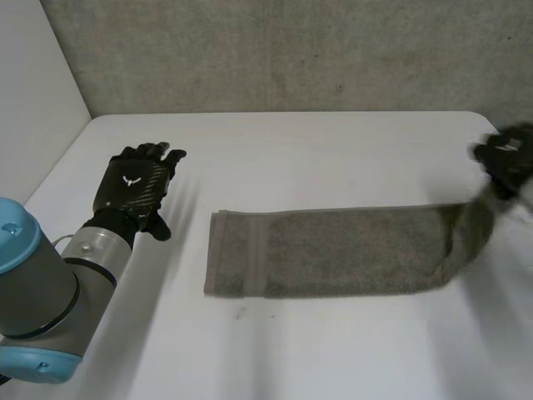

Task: Fold the towel.

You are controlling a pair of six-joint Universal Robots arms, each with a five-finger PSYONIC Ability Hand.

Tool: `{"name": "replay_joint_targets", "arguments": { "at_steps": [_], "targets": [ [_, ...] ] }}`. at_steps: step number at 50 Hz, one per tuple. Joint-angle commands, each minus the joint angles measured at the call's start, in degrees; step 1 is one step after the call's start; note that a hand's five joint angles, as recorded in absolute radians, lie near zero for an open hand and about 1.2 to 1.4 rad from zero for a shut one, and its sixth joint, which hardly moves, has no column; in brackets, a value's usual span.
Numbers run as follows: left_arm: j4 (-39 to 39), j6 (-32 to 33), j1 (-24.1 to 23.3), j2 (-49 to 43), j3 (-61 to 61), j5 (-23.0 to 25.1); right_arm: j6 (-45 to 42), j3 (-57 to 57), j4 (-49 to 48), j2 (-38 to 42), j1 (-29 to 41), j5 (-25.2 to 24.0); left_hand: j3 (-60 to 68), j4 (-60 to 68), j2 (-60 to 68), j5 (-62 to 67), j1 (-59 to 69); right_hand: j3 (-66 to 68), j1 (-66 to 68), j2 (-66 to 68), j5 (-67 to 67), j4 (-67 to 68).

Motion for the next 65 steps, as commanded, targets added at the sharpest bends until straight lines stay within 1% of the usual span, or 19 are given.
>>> {"name": "replay_joint_targets", "arguments": {
  "at_steps": [1, 3, 11, 17, 23, 24, 25, 26, 27, 28, 34, 41, 47, 49, 58, 61, 63, 64, 65],
  "targets": [
    [0.00, -0.09, 0.17, 0.91, -0.08, -0.17, 3.38, -5.18, -1.41, 0.05, 23.49, -0.77, 0.30, 0.41, 0.54, -1.69, -0.19, 11.95, 27.44, 12.98, 14.80, 11.70],
    [0.00, -0.09, 0.87, 1.17, -0.08, -0.26, 3.12, -6.32, -3.77, 2.76, 32.50, -0.86, 0.30, 0.41, 0.54, -1.69, -0.19, 11.95, 27.44, 12.98, 14.80, 11.70],
    [0.00, -0.17, 1.14, 1.43, -0.08, -0.26, 3.47, -8.69, -8.52, 11.37, 47.38, -2.09, 0.30, 0.41, 0.54, -1.69, -0.19, 11.95, 27.44, 12.98, 14.80, 11.70],
    [0.00, -0.17, 1.23, 1.43, -0.08, -0.26, 3.65, -10.89, -8.44, 18.93, 53.37, -2.80, 0.30, 0.41, 0.54, -1.69, -0.19, 11.95, 27.44, 12.98, 14.80, 11.70],
    [0.00, -0.18, 1.23, 1.35, -0.08, -0.26, 3.47, -11.16, -8.26, 21.40, 54.17, -2.00, 0.30, 0.41, 0.54, -1.69, -0.19, 11.95, 27.44, 12.98, 14.80, 11.70],
    [0.00, -0.18, 1.23, 1.35, 0.01, -0.17, 3.65, -11.16, -8.18, 21.06, 54.08, -1.83, 0.30, 0.41, 0.54, -1.69, -0.19, -0.65, 14.84, 0.38, 2.20, -0.89],
    [0.00, -0.18, 1.23, 1.35, 0.01, -0.17, 4.08, -11.07, -8.09, 20.27, 53.73, -1.65, 0.30, 0.41, 0.54, -1.69, -0.19, -28.75, -13.26, -27.72, -25.90, -29.00],
    [0.00, -0.18, 1.14, 1.26, 0.18, -0.26, 4.09, -11.07, -8.09, 20.26, 53.73, -1.65, 0.30, 0.41, 0.54, -1.69, -0.19, -29.03, -13.54, -28.00, -26.18, -29.28],
    [0.00, -0.18, 0.96, 1.17, 0.36, -0.26, 5.13, -10.81, -7.91, 18.70, 53.56, -1.04, 0.30, 0.41, 0.54, -1.69, -0.19, -50.19, -34.70, -49.16, -47.34, -50.43],
    [0.00, -0.18, 0.61, 1.17, 0.71, -0.26, 6.97, -10.55, -7.83, 16.50, 53.38, -0.08, 0.30, 0.41, 0.54, -1.69, -0.19, -58.05, -42.56, -57.02, -55.20, -58.30],
    [0.00, -0.26, -1.06, 0.91, 2.12, -0.44, 15.86, -8.61, -7.38, 10.95, 48.46, 1.51, 0.30, 0.41, 0.54, -1.69, -0.19, -58.05, -42.56, -57.02, -55.20, -58.30],
    [-0.53, -0.79, -7.81, -0.67, 5.45, -0.87, 29.82, -1.86, -3.18, 3.48, 38.64, 1.25, 0.51, 0.62, 0.75, -1.48, 0.02, -58.05, -42.56, -57.02, -55.20, -58.30],
    [-0.70, -1.67, -12.75, -5.42, 7.92, -1.58, 31.16, 6.22, -0.53, 2.60, 30.80, -0.07, 0.85, 0.96, 1.09, -1.14, 0.36, -58.05, -42.56, -57.02, -55.20, -58.30],
    [-0.53, -1.32, -14.85, -9.79, 9.93, -4.11, 31.07, 8.16, -0.62, 2.16, 29.66, -0.33, 0.85, 0.96, 1.09, -1.14, 0.36, -58.05, -42.56, -57.02, -55.20, -58.30],
    [-0.70, 1.14, -15.65, -20.36, 16.62, -10.72, 27.29, 15.91, -4.22, 1.89, 24.90, -1.65, 0.85, 0.96, 1.09, -1.14, 0.36, -55.95, -40.46, -54.92, -53.10, -56.19],
    [-0.62, 4.48, -15.47, -21.77, 17.06, -12.74, 24.04, 18.02, -6.07, 1.89, 23.85, -1.12, 0.51, 0.62, 0.75, -1.48, 0.02, -43.17, -27.68, -42.14, -40.32, -43.41],
    [-0.27, 7.28, -15.30, -21.86, 16.01, -13.53, 20.63, 19.68, -7.55, 1.98, 22.88, -0.51, 0.30, 0.41, 0.54, -1.69, -0.19, -27.77, -12.28, -26.74, -24.92, -28.01],
    [-0.26, 7.30, -15.30, -21.86, 16.01, -13.53, 20.61, 19.69, -7.56, 1.98, 22.88, -0.51, 0.30, 0.41, 0.54, -1.69, -0.19, -27.69, -12.20, -26.66, -24.84, -27.93],
    [-0.26, 8.25, -15.30, -21.77, 15.14, -13.62, 18.96, 20.21, -8.26, 1.98, 22.53, -0.25, 0.30, 0.41, 0.54, -1.69, -0.19, -13.70, 1.79, -12.67, -10.85, -13.95]
  ]
}}
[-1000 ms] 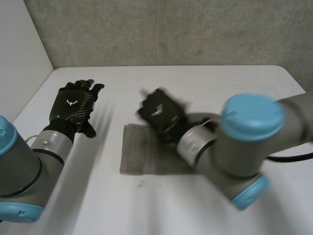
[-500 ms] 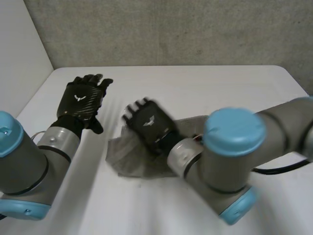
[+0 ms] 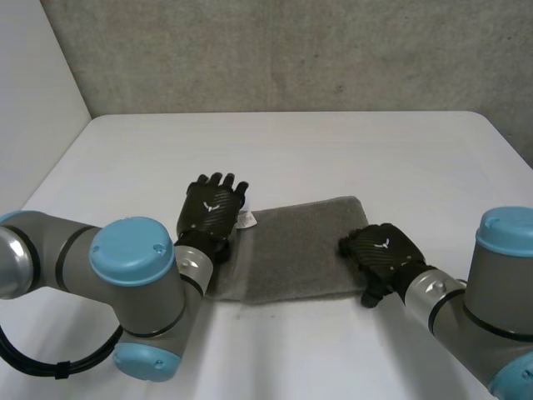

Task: Fold the towel.

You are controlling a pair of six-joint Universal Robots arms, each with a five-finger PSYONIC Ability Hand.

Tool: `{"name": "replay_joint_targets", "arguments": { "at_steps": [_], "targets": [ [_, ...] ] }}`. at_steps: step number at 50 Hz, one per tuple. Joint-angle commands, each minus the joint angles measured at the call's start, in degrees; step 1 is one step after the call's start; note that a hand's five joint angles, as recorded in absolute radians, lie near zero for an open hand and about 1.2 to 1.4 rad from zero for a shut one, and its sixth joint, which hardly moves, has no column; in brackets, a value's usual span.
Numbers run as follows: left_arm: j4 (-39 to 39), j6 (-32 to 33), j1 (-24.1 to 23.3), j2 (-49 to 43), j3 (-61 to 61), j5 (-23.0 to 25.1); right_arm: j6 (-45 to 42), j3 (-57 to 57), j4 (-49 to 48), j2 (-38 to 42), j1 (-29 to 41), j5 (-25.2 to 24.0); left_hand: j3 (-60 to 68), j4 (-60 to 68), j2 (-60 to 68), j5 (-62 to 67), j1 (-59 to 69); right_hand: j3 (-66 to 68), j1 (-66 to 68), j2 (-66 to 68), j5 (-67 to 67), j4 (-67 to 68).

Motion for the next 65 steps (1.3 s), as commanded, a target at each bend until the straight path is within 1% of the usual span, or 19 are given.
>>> {"name": "replay_joint_targets", "arguments": {
  "at_steps": [1, 3, 12, 20, 25, 35, 36, 39, 41, 42, 43, 45, 47, 48, 50, 51, 53, 58, 65],
  "targets": [
    [0.27, 5.47, 0.48, -0.93, -1.33, -2.07, -8.23, 3.39, -4.40, 0.14, -2.04, 1.56, 0.30, 0.41, 0.55, -1.69, -0.19, 50.05, 52.45, 50.27, 49.91, 50.02],
    [0.36, 6.35, 0.48, -0.40, -3.52, -2.07, -9.72, 3.48, -5.63, 0.05, -2.30, 1.91, 0.30, 0.41, 0.55, -1.69, -0.19, 59.97, 62.38, 60.20, 59.83, 59.94],
    [0.27, 5.56, -0.05, 5.40, -9.50, -2.07, -18.00, -0.39, -8.89, -1.80, -0.81, 5.60, 0.30, 0.41, 0.55, -1.69, -0.19, 60.07, 62.48, 60.30, 59.93, 60.04],
    [-0.26, 4.59, 0.83, 13.75, -13.20, -2.24, -26.53, -10.93, -8.10, -1.44, 13.96, 6.22, 0.30, 0.41, 0.55, -1.69, -0.19, 60.07, 62.48, 60.30, 59.93, 60.04],
    [-0.78, 4.16, 6.61, 19.80, -15.56, -2.42, -35.38, -18.30, -6.78, 4.87, 24.13, 5.70, 0.30, 0.41, 0.55, -1.69, -0.19, 60.07, 62.48, 60.30, 59.93, 60.04],
    [-3.24, 1.62, 15.06, 24.91, -17.41, -1.54, -38.57, -20.69, -5.29, 15.51, 31.18, -1.25, 0.30, 0.41, 0.55, -1.69, -0.19, 60.07, 62.48, 60.30, 59.93, 60.04],
    [-3.25, 1.61, 15.07, 24.91, -17.41, -1.54, -38.04, -20.86, -5.37, 15.43, 31.18, -1.08, 0.30, 0.41, 0.55, -1.69, -0.19, 42.98, 45.38, 43.20, 42.84, 42.95],
    [-4.56, -1.82, 14.98, 25.00, -17.33, -0.48, -37.34, -20.87, -5.37, 14.82, 30.74, -0.99, 0.30, 0.41, 0.55, -1.69, -0.19, 28.01, 30.41, 28.23, 27.87, 27.97],
    [-5.27, -5.41, 14.63, 25.00, -16.80, 1.18, -33.58, -20.87, -5.46, 11.58, 30.40, -0.20, 0.68, 0.79, 0.93, -1.31, 0.19, 0.91, 3.32, 1.14, 0.78, 0.88],
    [-5.27, -5.42, 14.63, 25.00, -16.80, 1.19, -33.56, -20.87, -5.46, 11.56, 30.39, -0.20, 0.68, 0.79, 0.93, -1.31, 0.19, 0.76, 3.16, 0.98, 0.62, 0.72],
    [-5.53, -6.99, 14.28, 25.00, -16.19, 1.88, -29.55, -20.60, -5.46, 9.74, 30.04, 0.59, 0.68, 0.79, 0.93, -1.31, 0.19, -9.93, -7.52, -9.70, -10.07, -9.96],
    [-5.71, -8.22, 13.41, 25.09, -15.23, 2.41, -23.98, -20.16, -5.46, 7.70, 28.55, 1.47, 0.68, 0.79, 0.93, -1.31, 0.19, -9.93, -7.52, -9.70, -10.07, -9.96],
    [-7.37, -10.16, 10.34, 24.83, -12.15, 2.59, -9.64, -19.03, -4.76, 3.24, 24.18, 2.44, 0.85, 0.96, 1.10, -1.14, 0.36, -9.93, -7.52, -9.70, -10.07, -9.96],
    [-7.38, -10.17, 10.32, 24.83, -12.14, 2.59, -9.56, -19.02, -4.76, 3.21, 24.15, 2.44, 0.85, 0.96, 1.10, -1.14, 0.36, -9.93, -7.52, -9.70, -10.07, -9.96],
    [-10.09, -11.83, 7.26, 23.95, -8.64, 2.51, 4.25, -17.18, -2.75, -1.25, 20.74, 2.00, 0.85, 0.96, 1.10, -1.14, 0.36, -9.93, -7.52, -9.70, -10.07, -9.96],
    [-10.10, -11.84, 7.24, 23.95, -8.63, 2.50, 4.32, -17.17, -2.74, -1.27, 20.73, 2.00, 0.85, 0.96, 1.10, -1.14, 0.36, -9.93, -7.52, -9.70, -10.07, -9.96],
    [-11.51, -13.16, 5.84, 23.24, -6.78, 2.42, 16.05, -16.39, 0.50, -3.55, 16.53, 1.56, 0.85, 0.96, 1.10, -1.14, 0.36, -9.93, -7.52, -9.70, -10.07, -9.96],
    [-19.48, -21.75, 0.84, 17.55, 1.37, 2.24, 25.58, -16.64, 6.30, -4.08, 9.32, -0.45, 3.53, 3.65, 3.79, 1.55, 3.04, -9.93, -7.52, -9.70, -10.07, -9.96],
    [-25.31, -25.55, -2.51, 8.74, 8.07, 1.63, 26.21, -19.11, 9.92, -1.80, 6.40, -3.45, 2.86, 2.98, 3.12, 0.88, 2.37, -9.93, -7.52, -9.70, -10.07, -9.96]
  ]
}}
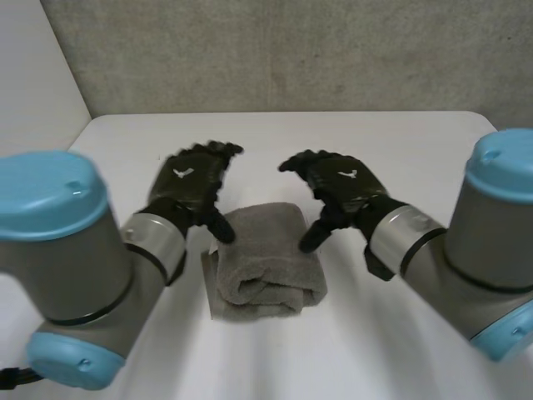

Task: Fold the towel.

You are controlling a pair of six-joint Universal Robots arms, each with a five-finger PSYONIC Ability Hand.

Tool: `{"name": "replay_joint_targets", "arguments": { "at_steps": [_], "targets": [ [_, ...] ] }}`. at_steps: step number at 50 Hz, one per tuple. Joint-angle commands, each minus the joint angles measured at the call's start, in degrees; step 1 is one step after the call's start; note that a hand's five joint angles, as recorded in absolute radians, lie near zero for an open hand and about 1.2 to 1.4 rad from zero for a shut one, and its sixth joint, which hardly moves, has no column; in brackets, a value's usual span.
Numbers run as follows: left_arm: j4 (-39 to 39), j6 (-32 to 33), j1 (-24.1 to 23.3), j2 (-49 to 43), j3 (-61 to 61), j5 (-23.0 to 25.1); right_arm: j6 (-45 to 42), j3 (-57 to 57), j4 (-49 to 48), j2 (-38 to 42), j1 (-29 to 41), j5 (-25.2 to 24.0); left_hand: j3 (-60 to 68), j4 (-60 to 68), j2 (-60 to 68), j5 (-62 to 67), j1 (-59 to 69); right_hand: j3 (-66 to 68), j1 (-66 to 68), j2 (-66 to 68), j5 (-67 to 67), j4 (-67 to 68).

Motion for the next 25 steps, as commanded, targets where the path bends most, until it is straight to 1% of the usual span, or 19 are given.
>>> {"name": "replay_joint_targets", "arguments": {
  "at_steps": [1, 2, 3, 5, 6, 8, 9, 11, 12, 14, 17, 19, 20, 22, 25],
  "targets": [
    [-5.50, -3.66, -3.37, -9.84, 7.03, -1.63, 0.34, -3.41, 3.43, 4.55, -2.58, -2.41, 1.89, 1.88, 1.86, 0.88, 2.15, -2.21, -1.97, -3.26, -3.87, -3.09],
    [-5.67, -3.48, -3.46, -11.69, 7.82, -3.12, 0.26, -4.55, 3.70, 6.40, -2.67, -2.41, 1.89, 1.88, 1.86, 0.88, 2.15, -2.21, -1.97, -3.26, -3.87, -3.09],
    [-5.68, -3.48, -3.46, -11.71, 7.83, -3.14, 0.26, -4.56, 3.70, 6.42, -2.67, -2.41, 1.89, 1.88, 1.86, 0.88, 2.15, -2.21, -1.97, -3.26, -3.87, -3.09],
    [-5.68, -2.52, -3.46, -13.90, 8.09, -6.28, -0.01, -6.58, 3.79, 9.74, -2.32, -2.50, 1.89, 1.88, 1.86, 0.88, 2.15, -2.21, -1.97, -3.26, -3.87, -3.09],
    [-5.68, -2.51, -3.46, -13.91, 8.09, -6.30, -0.01, -6.59, 3.79, 9.76, -2.32, -2.50, 1.89, 1.88, 1.86, 0.88, 2.15, -2.21, -1.97, -3.26, -3.87, -3.09],
    [-5.33, 0.02, -3.37, -14.70, 7.39, -8.23, -1.93, -8.16, 4.22, 12.99, -2.15, -2.50, 1.73, 1.72, 1.69, 0.71, 1.98, -2.21, -1.97, -3.26, -3.87, -3.09],
    [-5.32, 0.03, -3.37, -14.70, 7.39, -8.23, -1.94, -8.17, 4.23, 13.01, -2.14, -2.50, 1.73, 1.72, 1.69, 0.71, 1.98, -2.21, -1.97, -3.26, -3.87, -3.09],
    [-5.06, 3.88, -2.85, -14.96, 5.81, -8.85, -6.57, -10.27, 5.10, 16.25, -1.19, -2.24, 0.89, 0.88, 0.86, -0.12, 1.14, -2.21, -1.97, -3.26, -3.87, -3.09],
    [-5.06, 3.90, -2.85, -14.96, 5.80, -8.85, -6.60, -10.28, 5.11, 16.26, -1.18, -2.24, 0.88, 0.88, 0.85, -0.13, 1.14, -2.21, -1.97, -3.26, -3.87, -3.09],
    [-4.27, 7.23, -2.15, -14.70, 3.62, -8.85, -12.11, -11.94, 6.33, 18.98, 1.18, -1.36, 0.72, 0.71, 0.68, -0.30, 0.97, -2.21, -1.97, -3.26, -3.87, -3.09],
    [-3.74, 8.38, -1.79, -14.52, 2.55, -8.85, -14.69, -12.56, 6.60, 19.87, 2.16, -0.30, 0.72, 0.71, 0.68, -0.30, 0.97, -2.21, -1.97, -3.26, -3.87, -3.09],
    [-2.69, 9.70, -1.62, -14.17, 0.63, -8.59, -19.06, -12.91, 6.78, 20.48, 2.95, 3.11, 0.72, 0.71, 0.68, -0.30, 0.97, -2.21, -1.97, -3.26, -3.87, -3.09],
    [-2.69, 9.70, -1.62, -14.17, 0.62, -8.59, -19.08, -12.91, 6.78, 20.48, 2.95, 3.12, 0.72, 0.71, 0.68, -0.30, 0.97, -2.21, -1.97, -3.26, -3.87, -3.09],
    [-2.34, 9.79, -1.70, -13.56, -0.43, -8.50, -21.44, -12.74, 6.69, 19.87, 3.13, 5.31, 0.72, 0.71, 0.68, -0.30, 0.97, -2.21, -1.97, -3.26, -3.87, -3.09],
    [-2.34, 9.79, -1.79, -13.12, -0.52, -8.41, -20.84, -12.83, 6.43, 18.03, 3.04, 5.58, 0.72, 0.71, 0.68, -0.30, 0.97, -2.21, -1.97, -3.26, -3.87, -3.09]
  ]
}}
